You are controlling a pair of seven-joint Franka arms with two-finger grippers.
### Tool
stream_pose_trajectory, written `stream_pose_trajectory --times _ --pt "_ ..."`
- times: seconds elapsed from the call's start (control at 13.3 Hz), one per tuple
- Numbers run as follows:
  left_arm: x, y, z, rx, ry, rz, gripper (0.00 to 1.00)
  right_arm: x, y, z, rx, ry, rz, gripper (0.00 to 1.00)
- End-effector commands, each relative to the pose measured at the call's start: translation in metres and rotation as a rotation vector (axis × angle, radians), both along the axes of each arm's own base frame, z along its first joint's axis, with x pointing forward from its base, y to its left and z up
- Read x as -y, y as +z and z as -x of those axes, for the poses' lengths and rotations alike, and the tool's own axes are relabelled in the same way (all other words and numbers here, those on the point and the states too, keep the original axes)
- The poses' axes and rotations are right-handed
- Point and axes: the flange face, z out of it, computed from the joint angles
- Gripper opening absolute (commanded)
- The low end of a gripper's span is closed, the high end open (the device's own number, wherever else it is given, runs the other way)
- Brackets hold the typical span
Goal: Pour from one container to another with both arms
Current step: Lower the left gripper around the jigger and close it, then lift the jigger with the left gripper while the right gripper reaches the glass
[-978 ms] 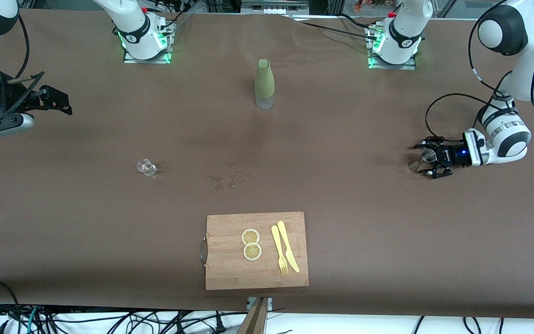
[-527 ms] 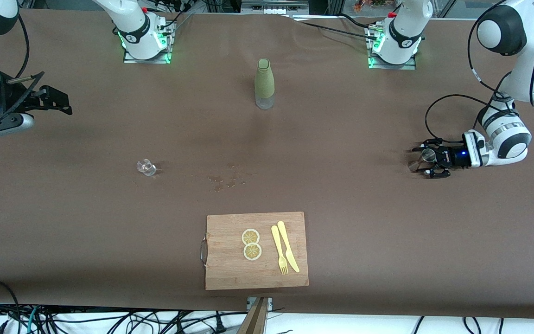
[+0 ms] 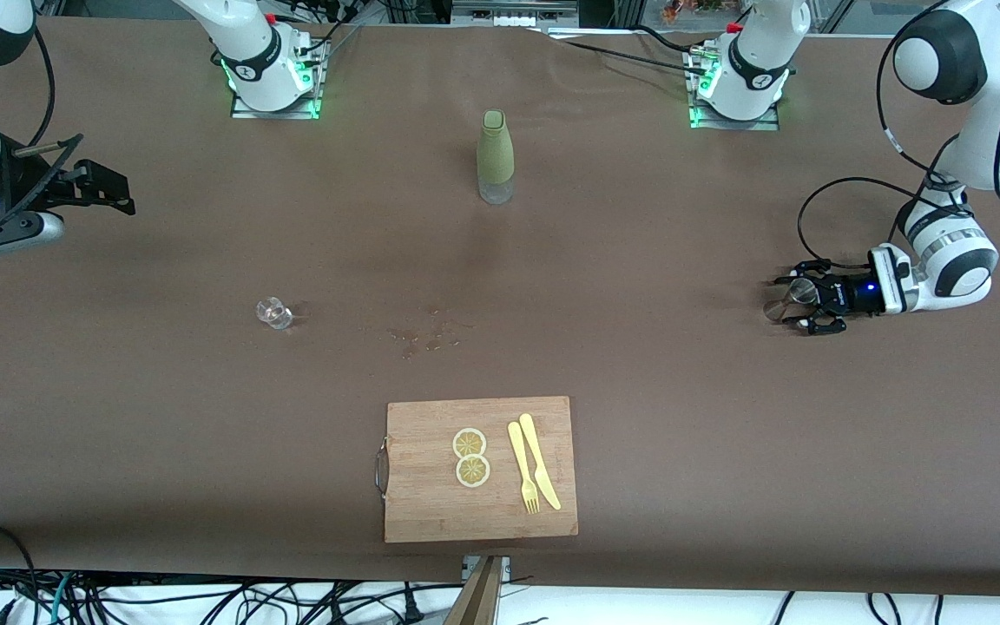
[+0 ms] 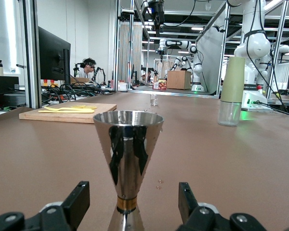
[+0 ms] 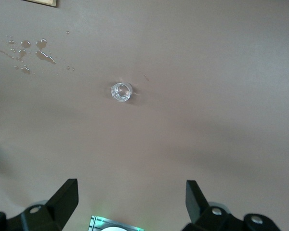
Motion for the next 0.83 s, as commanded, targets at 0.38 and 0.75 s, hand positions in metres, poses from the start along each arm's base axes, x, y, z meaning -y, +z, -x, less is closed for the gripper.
stream_pose_trajectory --times 0.38,0.75 --pt "-0.001 -0.006 0.000 0.133 -0.006 -0.014 0.45 -0.013 0.007 0.001 0.009 0.010 -0.028 0.99" --pt "-0.004 -0.005 0.001 0.131 -0.001 -0.016 0.45 -0.019 -0.002 -0.004 0.000 0.086 -0.133 0.99"
